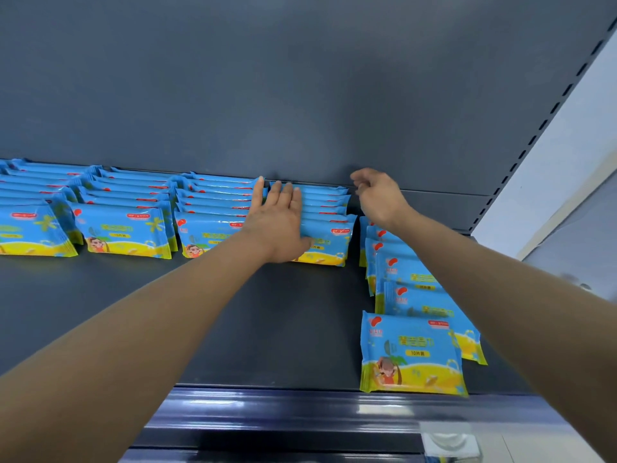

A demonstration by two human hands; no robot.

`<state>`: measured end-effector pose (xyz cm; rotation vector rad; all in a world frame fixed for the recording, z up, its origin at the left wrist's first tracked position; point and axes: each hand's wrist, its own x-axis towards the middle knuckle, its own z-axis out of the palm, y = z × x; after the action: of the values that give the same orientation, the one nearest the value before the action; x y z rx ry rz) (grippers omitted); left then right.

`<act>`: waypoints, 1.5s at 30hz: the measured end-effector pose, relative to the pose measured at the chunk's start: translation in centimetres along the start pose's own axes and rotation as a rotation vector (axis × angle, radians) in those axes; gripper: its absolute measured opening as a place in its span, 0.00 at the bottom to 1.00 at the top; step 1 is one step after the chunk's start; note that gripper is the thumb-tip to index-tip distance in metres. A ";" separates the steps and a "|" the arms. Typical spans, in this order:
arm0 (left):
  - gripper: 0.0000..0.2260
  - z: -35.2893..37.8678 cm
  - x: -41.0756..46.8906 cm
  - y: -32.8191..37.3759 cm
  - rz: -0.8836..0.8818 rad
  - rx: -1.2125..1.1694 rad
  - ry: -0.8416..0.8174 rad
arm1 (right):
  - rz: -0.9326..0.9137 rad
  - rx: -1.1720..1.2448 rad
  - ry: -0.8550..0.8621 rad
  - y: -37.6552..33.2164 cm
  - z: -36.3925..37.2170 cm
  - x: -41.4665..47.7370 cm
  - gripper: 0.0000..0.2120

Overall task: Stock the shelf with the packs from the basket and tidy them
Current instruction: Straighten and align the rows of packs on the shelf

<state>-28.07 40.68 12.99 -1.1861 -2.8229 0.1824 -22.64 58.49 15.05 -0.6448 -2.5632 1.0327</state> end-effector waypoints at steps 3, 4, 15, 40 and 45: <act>0.41 0.3 -0.5 0.1 0.008 -0.036 0.006 | -0.017 -0.045 0.041 0.7 -1.0 -0.6 0.18; 0.41 0.4 -0.7 0.2 0.021 -0.042 0.013 | -0.020 -0.062 0.048 1.0 -1.4 -0.9 0.17; 0.24 -2.9 -5.0 9.0 0.377 -0.680 -0.249 | 0.184 -0.233 -0.205 7.4 -6.3 -3.7 0.29; 0.33 -1.9 -2.4 15.3 0.126 -0.542 -0.155 | 0.501 0.335 -0.289 10.6 -6.7 -0.3 0.12; 0.27 -2.5 -1.9 15.4 0.112 -0.554 -0.169 | 0.568 0.405 -0.371 10.8 -7.3 -0.3 0.14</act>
<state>-15.59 50.22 13.28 -1.4827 -3.0565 -0.5578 -16.06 69.48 12.44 -1.1882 -2.3746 1.9520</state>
